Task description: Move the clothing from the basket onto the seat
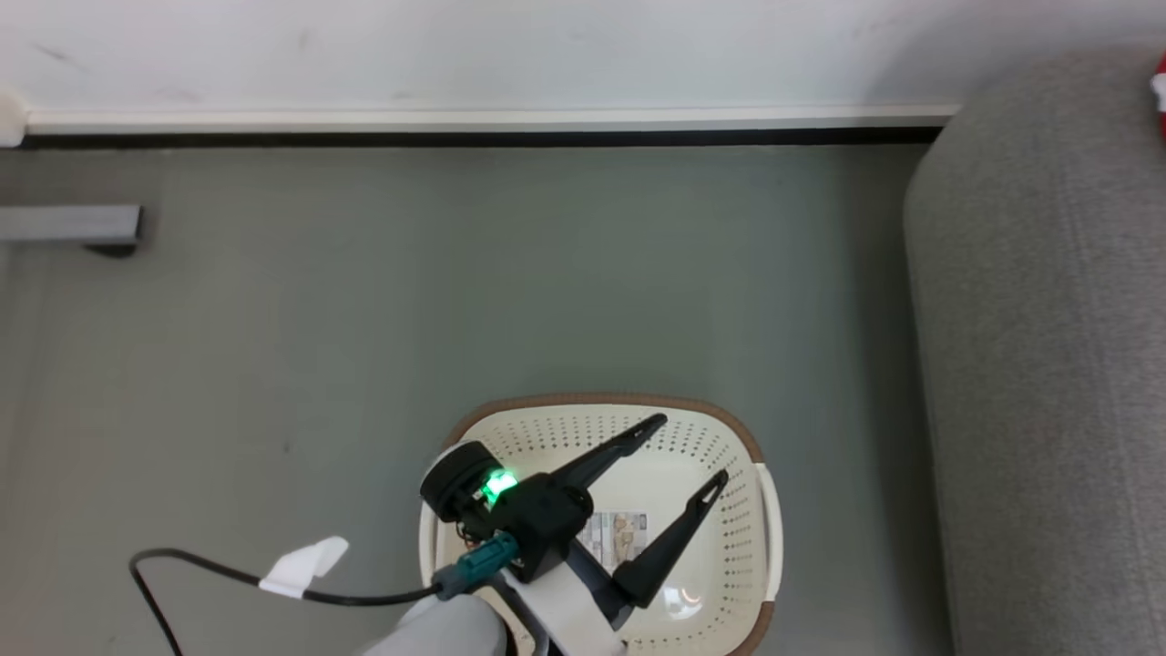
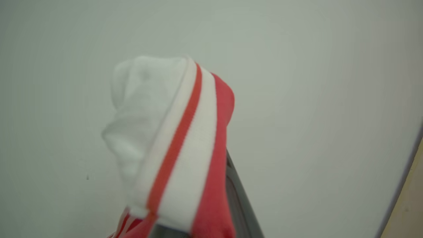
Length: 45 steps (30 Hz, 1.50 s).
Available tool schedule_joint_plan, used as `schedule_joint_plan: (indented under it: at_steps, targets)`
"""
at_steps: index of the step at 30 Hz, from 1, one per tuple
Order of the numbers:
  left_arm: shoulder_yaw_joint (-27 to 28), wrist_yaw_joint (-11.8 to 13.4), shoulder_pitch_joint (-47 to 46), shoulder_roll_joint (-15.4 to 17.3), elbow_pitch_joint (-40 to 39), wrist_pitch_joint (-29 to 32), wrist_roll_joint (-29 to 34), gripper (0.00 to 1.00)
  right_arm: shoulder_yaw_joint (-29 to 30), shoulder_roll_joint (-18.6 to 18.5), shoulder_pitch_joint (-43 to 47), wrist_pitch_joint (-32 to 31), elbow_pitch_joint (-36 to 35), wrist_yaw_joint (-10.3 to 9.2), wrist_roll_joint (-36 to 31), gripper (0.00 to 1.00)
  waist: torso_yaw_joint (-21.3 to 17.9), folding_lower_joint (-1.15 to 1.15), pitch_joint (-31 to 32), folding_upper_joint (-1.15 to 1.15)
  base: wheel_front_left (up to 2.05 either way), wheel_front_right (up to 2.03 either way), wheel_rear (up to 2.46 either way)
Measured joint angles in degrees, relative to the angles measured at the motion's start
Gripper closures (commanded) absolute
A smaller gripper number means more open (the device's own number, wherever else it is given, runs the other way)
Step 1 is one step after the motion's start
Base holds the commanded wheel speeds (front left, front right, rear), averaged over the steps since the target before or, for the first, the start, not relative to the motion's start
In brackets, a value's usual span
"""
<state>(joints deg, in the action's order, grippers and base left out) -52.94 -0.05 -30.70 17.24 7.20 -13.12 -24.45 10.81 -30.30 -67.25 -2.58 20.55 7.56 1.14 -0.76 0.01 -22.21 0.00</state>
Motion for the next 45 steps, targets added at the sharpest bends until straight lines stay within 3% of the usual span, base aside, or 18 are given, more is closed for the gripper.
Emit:
schedule_joint_plan:
  at_steps: [7, 11, 14, 22, 23, 24, 25, 26, 31, 36, 42, 45]
  targets:
    - [0.75, 0.43, -0.36, 0.00, -0.18, -0.66, -0.26, 0.00, 8.45, -6.32, -6.30, -2.89, 4.97, 0.00, -9.11, 1.00, 2.07, 0.00, -2.52, 0.00, 0.00, 0.00, 0.00]
    - [0.89, 0.44, -0.64, 0.05, -0.41, -1.00, -0.26, 0.00, 16.99, -5.52, -2.19, -3.94, 6.43, 0.00, -14.74, 1.00, 2.62, -0.01, -4.20, 0.00, 0.00, 0.00, 0.00]
    - [1.22, 0.64, -0.86, 0.25, -0.63, -1.00, -0.27, 0.00, 24.53, -0.86, 3.92, -4.32, 6.25, 0.00, -18.96, 1.00, 2.88, -0.01, -5.49, 0.00, 0.00, 0.00, 0.00]
    - [2.03, 1.89, -0.80, 2.35, -2.29, 0.41, -0.48, 0.00, 36.73, 21.29, 13.12, -5.66, -3.89, 0.00, -28.80, 1.00, 1.98, -0.01, -6.84, 0.00, 0.00, 0.00, 0.00]
    - [2.10, 2.12, -0.72, 2.66, -2.48, 0.51, -0.60, 0.00, 37.53, 23.23, 13.51, -5.76, -4.74, 0.00, -30.18, 0.89, 1.79, -0.01, -6.76, 0.00, 0.00, 0.00, 0.00]
    - [2.19, 2.19, -0.62, 3.01, -2.68, 0.63, -0.71, 0.00, 38.13, 24.52, 13.69, -6.54, -5.12, 0.00, -31.21, 0.54, 1.62, -0.01, -6.63, 0.00, 0.00, 0.00, 0.00]
    - [2.24, 2.41, -0.47, 3.31, -2.86, 0.98, -0.75, 0.00, 38.62, 25.49, 13.67, -7.06, -5.43, 0.00, -31.92, 0.05, 1.45, -0.01, -6.44, 0.00, 0.00, 0.00, 0.00]
    - [2.30, 2.53, -0.35, 3.46, -3.02, 1.02, -0.85, 0.00, 39.24, 26.09, 13.45, -7.70, -5.72, 0.00, -32.62, 0.00, 1.30, -0.01, -6.22, 0.00, 0.00, 0.00, 0.00]
    - [2.08, 3.13, 0.60, 3.48, -3.64, 1.51, -1.43, 0.00, 38.96, 26.97, 13.01, -10.42, -5.52, 0.00, -35.93, 0.00, 0.38, -0.01, -4.55, 0.00, 0.00, 0.00, 0.00]
    - [1.68, 3.61, 1.76, 2.87, -3.44, 1.36, -2.01, 0.00, 32.56, 27.28, 16.55, -14.79, -5.08, 0.00, -36.21, 0.00, -0.80, -0.01, -1.94, 0.00, 0.00, 0.00, 0.00]
    - [1.58, 4.23, 3.44, 1.43, -2.24, 0.88, -3.35, 0.00, 23.82, 27.37, 28.15, -21.00, -10.95, 0.00, -29.06, 0.00, -2.40, -0.02, 2.12, 0.00, 0.00, 0.00, 0.00]
    - [1.71, 4.75, 4.46, 0.92, -1.81, 0.41, -4.12, 0.00, 20.94, 23.20, 35.81, -21.68, -11.55, 0.02, -20.56, 0.00, -3.21, -0.02, 4.14, 0.00, 0.00, 0.00, 0.00]
